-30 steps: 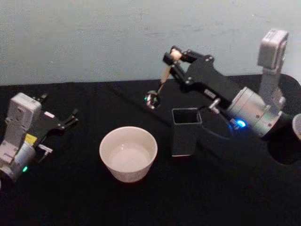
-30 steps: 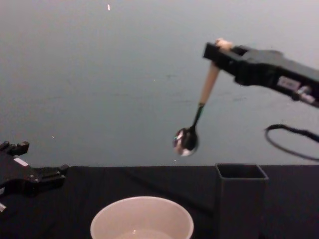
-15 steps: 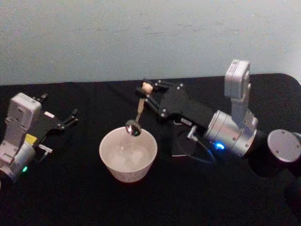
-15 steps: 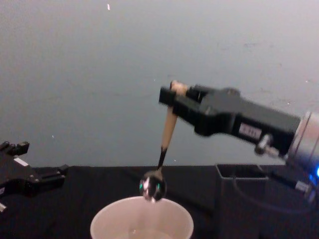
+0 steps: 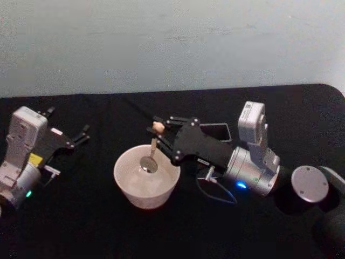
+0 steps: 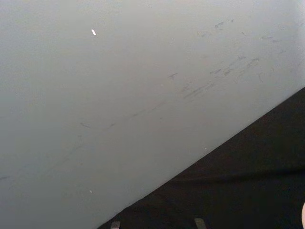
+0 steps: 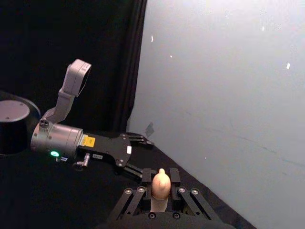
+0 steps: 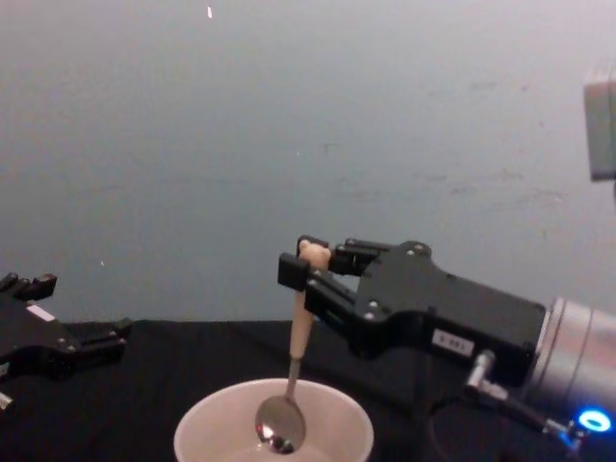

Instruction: Pick up the stirring spoon with one hand, stir inside the cup, then place it back in its original position.

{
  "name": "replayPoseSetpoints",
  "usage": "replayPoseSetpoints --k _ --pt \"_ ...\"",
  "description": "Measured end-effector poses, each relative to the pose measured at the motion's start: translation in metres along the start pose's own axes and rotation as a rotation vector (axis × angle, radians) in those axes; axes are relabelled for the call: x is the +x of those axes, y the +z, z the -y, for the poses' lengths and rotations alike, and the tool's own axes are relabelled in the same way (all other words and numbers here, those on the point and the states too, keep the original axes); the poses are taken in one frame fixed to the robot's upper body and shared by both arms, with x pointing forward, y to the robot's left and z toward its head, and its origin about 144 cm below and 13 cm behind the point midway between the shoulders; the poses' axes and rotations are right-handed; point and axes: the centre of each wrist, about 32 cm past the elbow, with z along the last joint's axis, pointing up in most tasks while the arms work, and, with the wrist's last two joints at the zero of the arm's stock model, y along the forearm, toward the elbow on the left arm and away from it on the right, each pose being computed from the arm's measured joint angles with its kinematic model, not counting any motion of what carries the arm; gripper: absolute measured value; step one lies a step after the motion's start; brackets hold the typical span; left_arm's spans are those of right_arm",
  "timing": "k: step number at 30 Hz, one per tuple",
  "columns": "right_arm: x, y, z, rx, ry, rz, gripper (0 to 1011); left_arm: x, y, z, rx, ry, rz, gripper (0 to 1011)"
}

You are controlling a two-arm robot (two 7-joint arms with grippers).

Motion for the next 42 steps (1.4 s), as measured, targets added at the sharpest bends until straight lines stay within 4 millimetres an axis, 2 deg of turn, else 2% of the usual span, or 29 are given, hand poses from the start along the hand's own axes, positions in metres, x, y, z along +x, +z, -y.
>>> replayPoseSetpoints --k 15,30,42 --pt "-0.003 -0.019 -0.003 -0.001 0.013 0.048 214 0.0 0.0 0.0 0.0 0.0 0.0 1001" --pt "-0.002 -0.025 -0.002 -0.009 0.008 0.091 214 0.0 0.0 0.0 0.0 0.0 0.0 1001" --pt "0.0 -0.02 0.019 -0.018 0.001 0.109 214 0.0 0.0 0.0 0.0 0.0 0.0 1001"
